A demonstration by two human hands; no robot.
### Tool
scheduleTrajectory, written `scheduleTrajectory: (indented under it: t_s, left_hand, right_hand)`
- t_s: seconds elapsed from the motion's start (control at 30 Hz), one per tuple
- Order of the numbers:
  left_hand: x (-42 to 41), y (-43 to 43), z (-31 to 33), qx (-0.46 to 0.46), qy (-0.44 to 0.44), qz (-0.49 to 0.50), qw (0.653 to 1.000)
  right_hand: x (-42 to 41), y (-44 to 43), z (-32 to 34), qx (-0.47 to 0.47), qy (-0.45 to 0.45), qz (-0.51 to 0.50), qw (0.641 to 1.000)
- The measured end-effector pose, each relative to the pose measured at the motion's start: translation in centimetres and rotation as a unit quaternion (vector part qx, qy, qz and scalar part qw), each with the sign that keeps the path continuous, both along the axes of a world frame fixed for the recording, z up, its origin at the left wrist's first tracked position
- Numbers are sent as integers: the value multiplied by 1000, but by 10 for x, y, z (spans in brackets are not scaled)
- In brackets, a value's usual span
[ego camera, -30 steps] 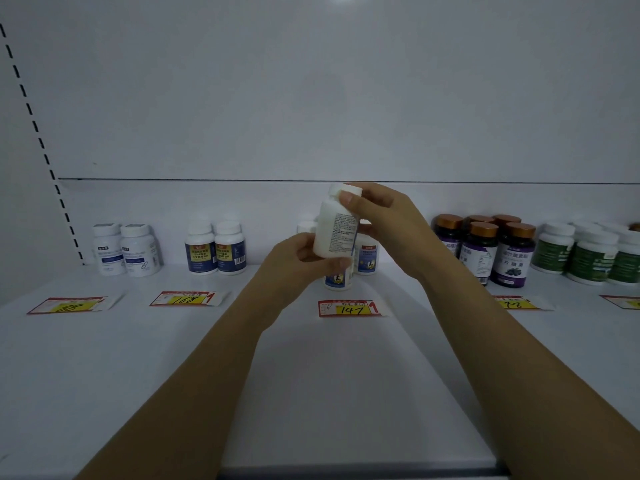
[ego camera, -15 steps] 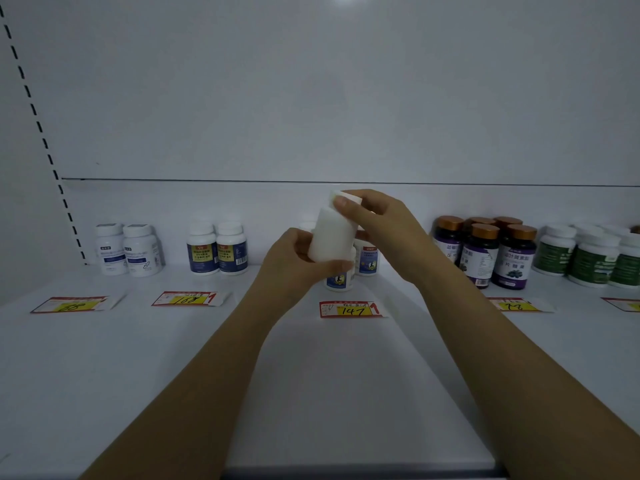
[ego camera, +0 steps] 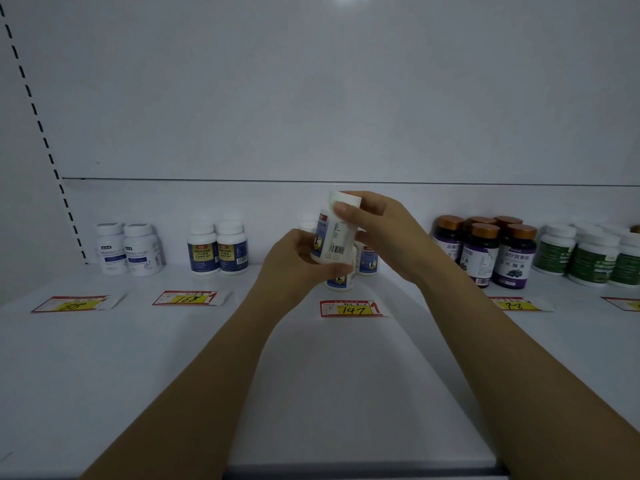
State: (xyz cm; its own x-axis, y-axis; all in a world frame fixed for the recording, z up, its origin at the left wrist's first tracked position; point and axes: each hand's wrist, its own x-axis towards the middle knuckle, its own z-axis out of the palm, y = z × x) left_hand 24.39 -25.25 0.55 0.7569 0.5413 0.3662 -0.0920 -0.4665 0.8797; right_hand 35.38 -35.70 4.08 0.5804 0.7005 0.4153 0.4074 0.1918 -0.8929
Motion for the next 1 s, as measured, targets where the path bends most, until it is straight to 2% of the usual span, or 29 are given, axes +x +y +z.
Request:
scheduleTrajectory:
  t_s: [0.17,0.27,0.37,0.43,0.57,0.6,0.67,0.8,0.87,0.93,1.0]
  left_hand:
    - [5,6,-3,55,-81,52,994]
    - [3,10,0,97,-177,97,975]
    - [2,14,2,140,-249,128,950]
    - [4,16,3,151,-268,125,943]
    - [2,14,4,145,-267,126,944]
    - [0,13,6,134,-257,112,951]
    - [-4,8,9,85,-218,45,971]
    - [-8,-3,16,-14,-57,-95,994]
    - [-7,-3,16,-101,20,-137,985]
    - [-6,1,15,-229,64,-163,958]
    - [-10,3,14,-299,106,-190,929]
  right_hand:
    - [-12,-5,8,52,-68,13,996]
    - [-28,-3,10,98,-187,15,977]
    - [-36,2,5,138,-333,-5,933]
    - [-38,5,3,156,-361,-9,919]
    - [-38,5,3,170,-368,-20,914]
    - [-37,4,5,167,-356,-22,919]
    - [-36,0,10,151,-272,-24,950]
    - [-22,-11,20,82,-93,-69,990]
    - [-9,-12,19,20,-10,-68,997]
    - [0,-11,14,-35,95,-54,993]
    - [5,-9,7,-96,160,-46,981]
